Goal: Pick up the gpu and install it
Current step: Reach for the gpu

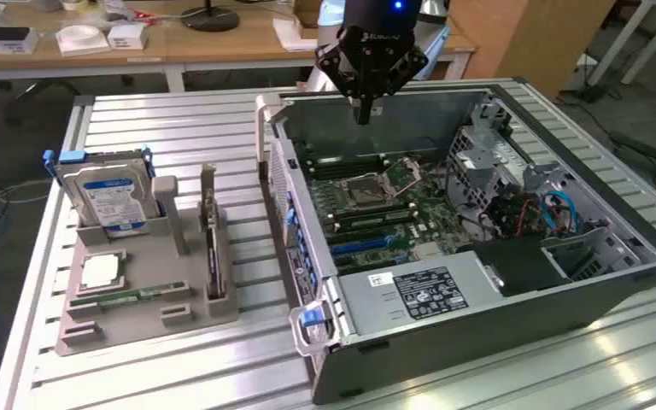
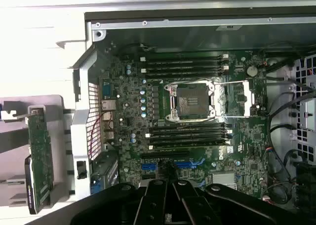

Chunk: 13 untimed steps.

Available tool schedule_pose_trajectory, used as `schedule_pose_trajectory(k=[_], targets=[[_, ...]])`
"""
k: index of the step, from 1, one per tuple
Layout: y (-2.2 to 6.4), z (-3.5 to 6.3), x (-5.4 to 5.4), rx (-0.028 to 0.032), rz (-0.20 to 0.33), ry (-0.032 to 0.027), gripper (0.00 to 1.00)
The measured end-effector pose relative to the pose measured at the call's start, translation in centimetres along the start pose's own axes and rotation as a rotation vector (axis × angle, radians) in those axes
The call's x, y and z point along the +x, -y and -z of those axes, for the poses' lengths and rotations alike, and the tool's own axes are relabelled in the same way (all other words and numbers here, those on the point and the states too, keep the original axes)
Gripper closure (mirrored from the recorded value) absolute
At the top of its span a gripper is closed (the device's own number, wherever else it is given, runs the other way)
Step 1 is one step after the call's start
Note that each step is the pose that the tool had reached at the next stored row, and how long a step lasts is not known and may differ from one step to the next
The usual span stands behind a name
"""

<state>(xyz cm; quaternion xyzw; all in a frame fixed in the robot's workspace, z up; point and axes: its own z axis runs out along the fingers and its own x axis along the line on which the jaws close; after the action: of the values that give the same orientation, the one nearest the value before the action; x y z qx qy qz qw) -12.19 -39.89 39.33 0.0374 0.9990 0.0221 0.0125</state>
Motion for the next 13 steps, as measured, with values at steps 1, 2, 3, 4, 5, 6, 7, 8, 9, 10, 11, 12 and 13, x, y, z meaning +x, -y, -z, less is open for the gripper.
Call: schedule_pose_trajectory(k=[1,2,3,4,5,6,7,8,9,10,11,12,13], targets=[[0.0,0.0,0.0,0.0,0.0,0.0,0.9],[0.0,0.0,0.0,0.0,0.0,0.0,0.9],[0.0,0.0,0.0,0.0,0.0,-0.0001,0.9],[0.0,0.0,0.0,0.0,0.0,0.0,0.9],[0.0,0.0,0.0,0.0,0.0,0.0,0.9],[0.0,0.0,0.0,0.0,0.0,0.0,0.9],[0.0,0.0,0.0,0.0001,0.0,0.0,0.9],[0.0,0.0,0.0,0.0,0.0,0.0,0.9],[0.0,0.0,0.02,0.0,0.0,0.0,0.9],[0.0,0.0,0.07,0.0001,0.0,0.0,0.9],[0.01,0.01,0.16,0.0001,0.0,0.0,0.9],[0.02,0.02,0.25,0.0002,0.0,-0.0001,0.9],[0.03,0.01,0.37,0.0001,0.0,0.0,0.9]])
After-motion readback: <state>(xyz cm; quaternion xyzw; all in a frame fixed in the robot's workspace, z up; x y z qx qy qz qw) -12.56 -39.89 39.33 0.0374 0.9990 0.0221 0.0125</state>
